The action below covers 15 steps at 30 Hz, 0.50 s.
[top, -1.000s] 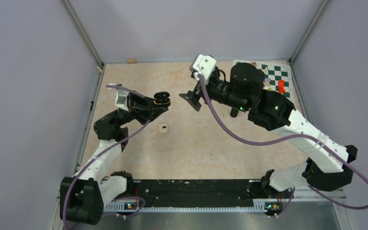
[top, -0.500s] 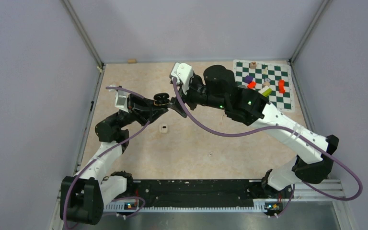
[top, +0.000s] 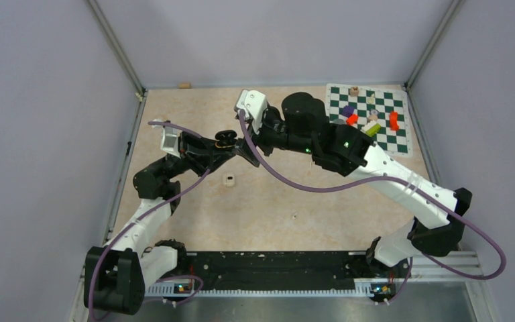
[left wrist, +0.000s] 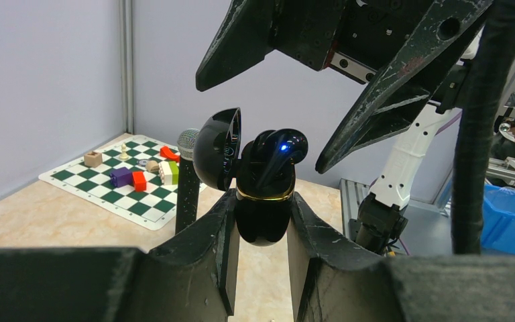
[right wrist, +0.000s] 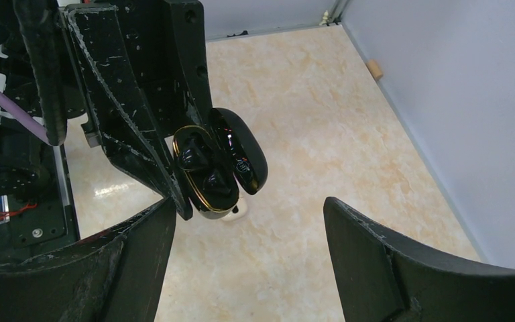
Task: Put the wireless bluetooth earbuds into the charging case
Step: Close the charging case at the charging case.
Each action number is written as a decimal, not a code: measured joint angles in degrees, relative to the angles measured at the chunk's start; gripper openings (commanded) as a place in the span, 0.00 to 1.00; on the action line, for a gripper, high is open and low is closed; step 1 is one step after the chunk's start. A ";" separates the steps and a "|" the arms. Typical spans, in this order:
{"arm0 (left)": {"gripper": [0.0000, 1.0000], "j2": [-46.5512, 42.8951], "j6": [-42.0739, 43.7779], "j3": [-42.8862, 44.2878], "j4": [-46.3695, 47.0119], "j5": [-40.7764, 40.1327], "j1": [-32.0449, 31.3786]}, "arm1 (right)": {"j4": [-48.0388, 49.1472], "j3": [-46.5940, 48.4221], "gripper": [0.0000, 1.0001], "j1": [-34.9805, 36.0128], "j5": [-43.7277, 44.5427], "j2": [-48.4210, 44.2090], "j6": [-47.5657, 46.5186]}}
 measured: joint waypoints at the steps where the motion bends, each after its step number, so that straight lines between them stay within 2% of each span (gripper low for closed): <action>1: 0.00 0.00 0.02 0.00 0.00 0.00 -0.04 | -0.02 0.02 0.80 0.00 0.15 0.17 0.09; 15: 0.00 0.00 0.48 -0.02 -0.44 0.04 -0.33 | 0.55 2.23 0.79 0.00 0.74 1.81 1.07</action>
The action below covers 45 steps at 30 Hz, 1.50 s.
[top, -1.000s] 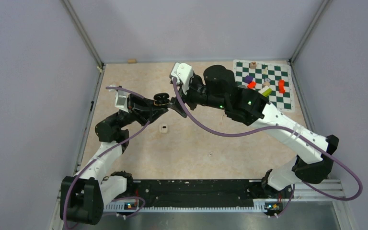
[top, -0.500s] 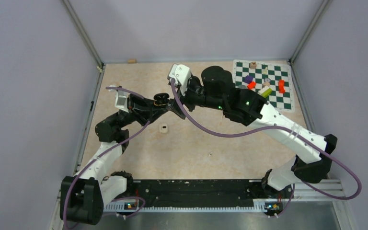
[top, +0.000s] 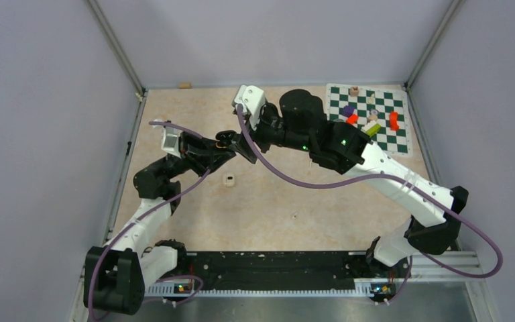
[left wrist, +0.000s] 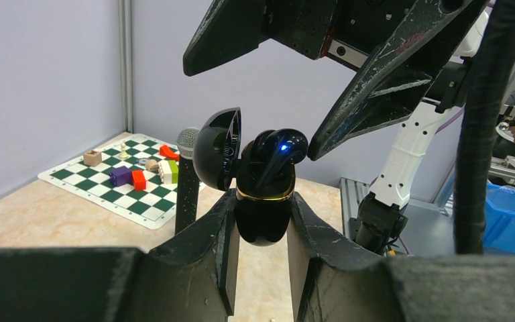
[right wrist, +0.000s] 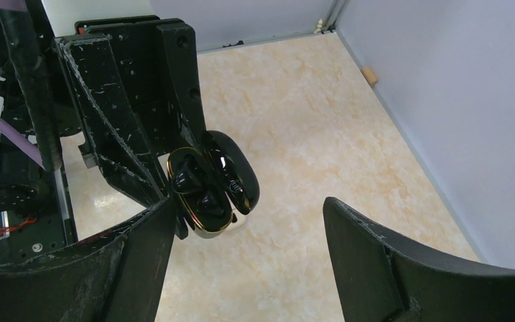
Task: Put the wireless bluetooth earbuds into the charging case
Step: Close the charging case at the charging case.
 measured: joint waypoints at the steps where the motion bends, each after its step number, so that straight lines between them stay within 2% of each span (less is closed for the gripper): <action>1: 0.00 0.00 0.00 0.00 -0.02 0.00 0.00 | 0.02 0.02 0.79 0.00 0.09 0.00 0.02; 45: 0.00 -0.02 1.55 0.00 -0.85 2.60 -1.07 | -0.59 5.18 0.79 0.83 1.79 3.17 0.33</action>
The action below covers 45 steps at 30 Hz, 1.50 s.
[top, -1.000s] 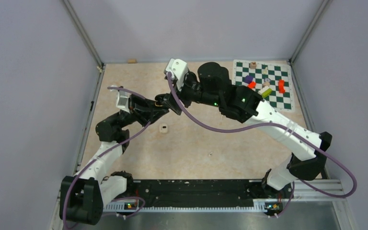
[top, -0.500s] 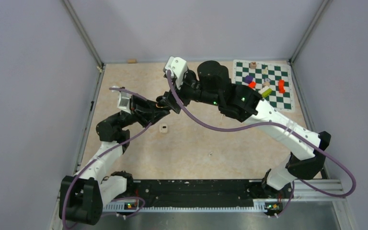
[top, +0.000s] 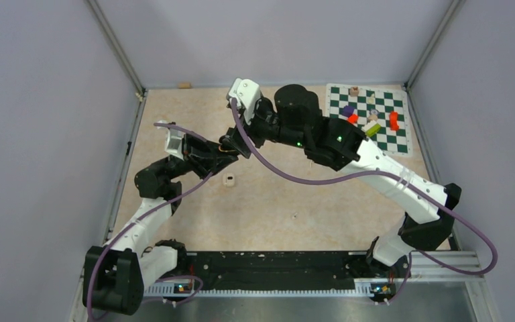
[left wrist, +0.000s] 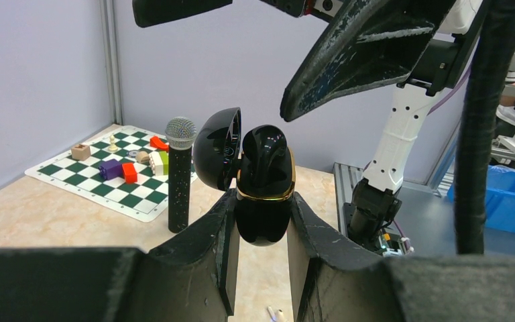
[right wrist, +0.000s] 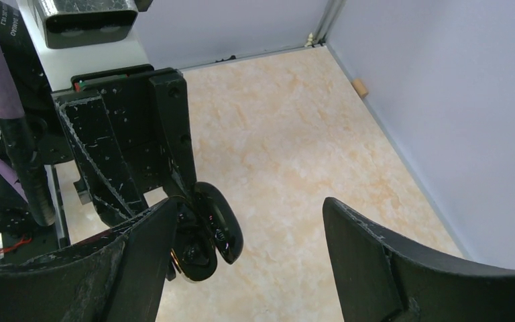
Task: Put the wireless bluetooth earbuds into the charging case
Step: Close the charging case at the charging case.
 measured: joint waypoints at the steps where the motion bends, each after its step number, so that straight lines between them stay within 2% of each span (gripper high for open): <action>1: 0.00 0.02 0.00 0.00 0.00 0.00 0.00 | 0.04 0.11 0.79 0.02 0.22 0.00 -0.11; 31: 0.00 -0.11 1.09 0.00 -0.52 0.92 -0.37 | 1.68 -2.12 0.80 -0.04 5.90 -1.57 -3.93; 39: 0.00 -0.11 4.72 0.02 -5.57 5.20 -2.69 | 6.91 -11.82 0.81 -1.60 9.68 -8.68 -4.92; 45: 0.00 -0.04 6.27 0.17 -7.37 6.97 -3.96 | 8.35 -19.56 0.81 -1.66 8.59 -9.55 -6.84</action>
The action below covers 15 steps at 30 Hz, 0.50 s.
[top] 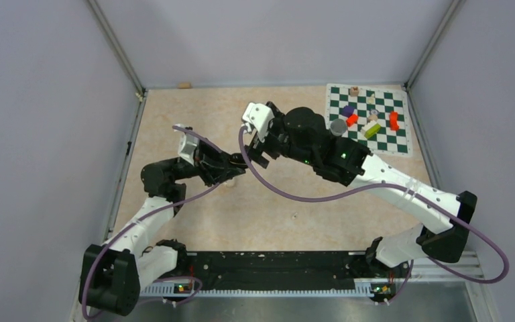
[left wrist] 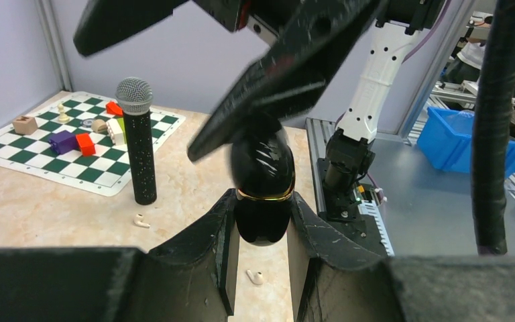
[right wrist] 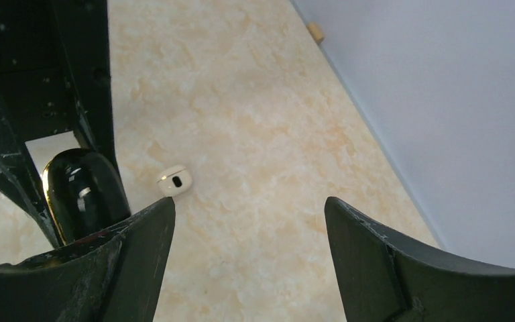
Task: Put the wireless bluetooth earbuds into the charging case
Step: Close the charging case at the charging case, then place the charging case with the earbuds at the center of the board.
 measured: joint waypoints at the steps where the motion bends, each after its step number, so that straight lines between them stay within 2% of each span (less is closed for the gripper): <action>1: 0.00 0.00 0.26 0.00 -0.26 0.15 -0.15 | -0.44 -0.76 0.81 0.00 -0.68 0.00 -0.11; 11: 0.00 0.68 4.87 0.33 -5.03 0.72 -0.66 | -2.86 -0.90 0.82 -0.61 -9.66 -4.24 -0.44; 12: 0.00 1.16 5.77 0.63 -6.38 0.13 -0.66 | -2.82 -0.72 0.84 -0.61 -9.68 -4.90 -0.59; 15: 0.00 2.27 8.41 1.53 -10.62 -2.10 -0.66 | -1.70 -1.62 0.95 -1.18 -7.61 -7.82 -1.66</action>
